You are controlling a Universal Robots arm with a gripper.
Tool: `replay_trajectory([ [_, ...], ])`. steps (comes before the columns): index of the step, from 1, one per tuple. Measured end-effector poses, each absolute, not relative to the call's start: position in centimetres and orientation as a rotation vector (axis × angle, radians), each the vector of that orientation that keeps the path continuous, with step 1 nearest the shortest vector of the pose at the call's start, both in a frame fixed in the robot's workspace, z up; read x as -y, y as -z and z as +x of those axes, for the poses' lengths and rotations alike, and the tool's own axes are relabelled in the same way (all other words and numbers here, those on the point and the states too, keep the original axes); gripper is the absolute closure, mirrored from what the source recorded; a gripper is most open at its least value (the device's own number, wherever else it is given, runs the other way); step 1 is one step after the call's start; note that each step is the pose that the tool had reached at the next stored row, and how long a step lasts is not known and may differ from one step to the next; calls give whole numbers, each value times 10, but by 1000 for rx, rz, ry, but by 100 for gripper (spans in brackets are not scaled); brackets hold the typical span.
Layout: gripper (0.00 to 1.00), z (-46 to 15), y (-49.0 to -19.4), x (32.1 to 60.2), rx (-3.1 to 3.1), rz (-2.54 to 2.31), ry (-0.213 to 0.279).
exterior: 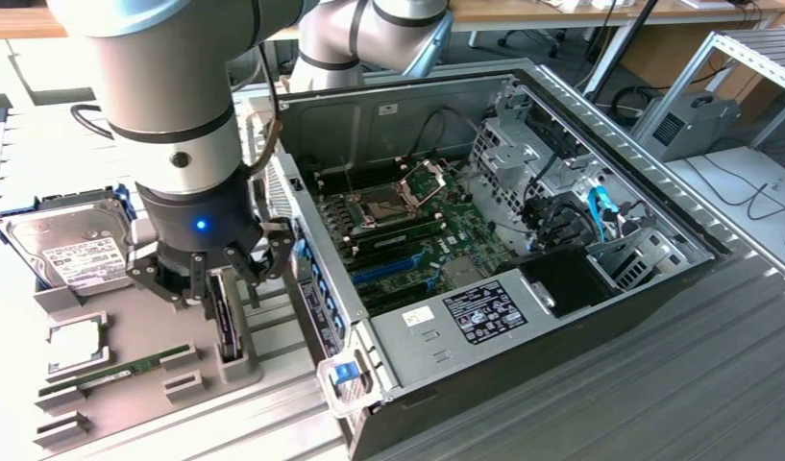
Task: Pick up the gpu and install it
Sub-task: 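Pick up the gpu and move the gpu toward the slot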
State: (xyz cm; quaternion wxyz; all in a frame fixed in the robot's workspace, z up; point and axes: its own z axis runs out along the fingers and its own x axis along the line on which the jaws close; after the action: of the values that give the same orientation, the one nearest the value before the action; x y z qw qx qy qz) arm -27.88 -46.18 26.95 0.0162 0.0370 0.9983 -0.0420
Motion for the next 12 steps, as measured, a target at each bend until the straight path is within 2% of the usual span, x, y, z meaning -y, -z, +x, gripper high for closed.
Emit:
replay_trajectory([
  [12,52,-284,-266,459,-3104,119,127],
])
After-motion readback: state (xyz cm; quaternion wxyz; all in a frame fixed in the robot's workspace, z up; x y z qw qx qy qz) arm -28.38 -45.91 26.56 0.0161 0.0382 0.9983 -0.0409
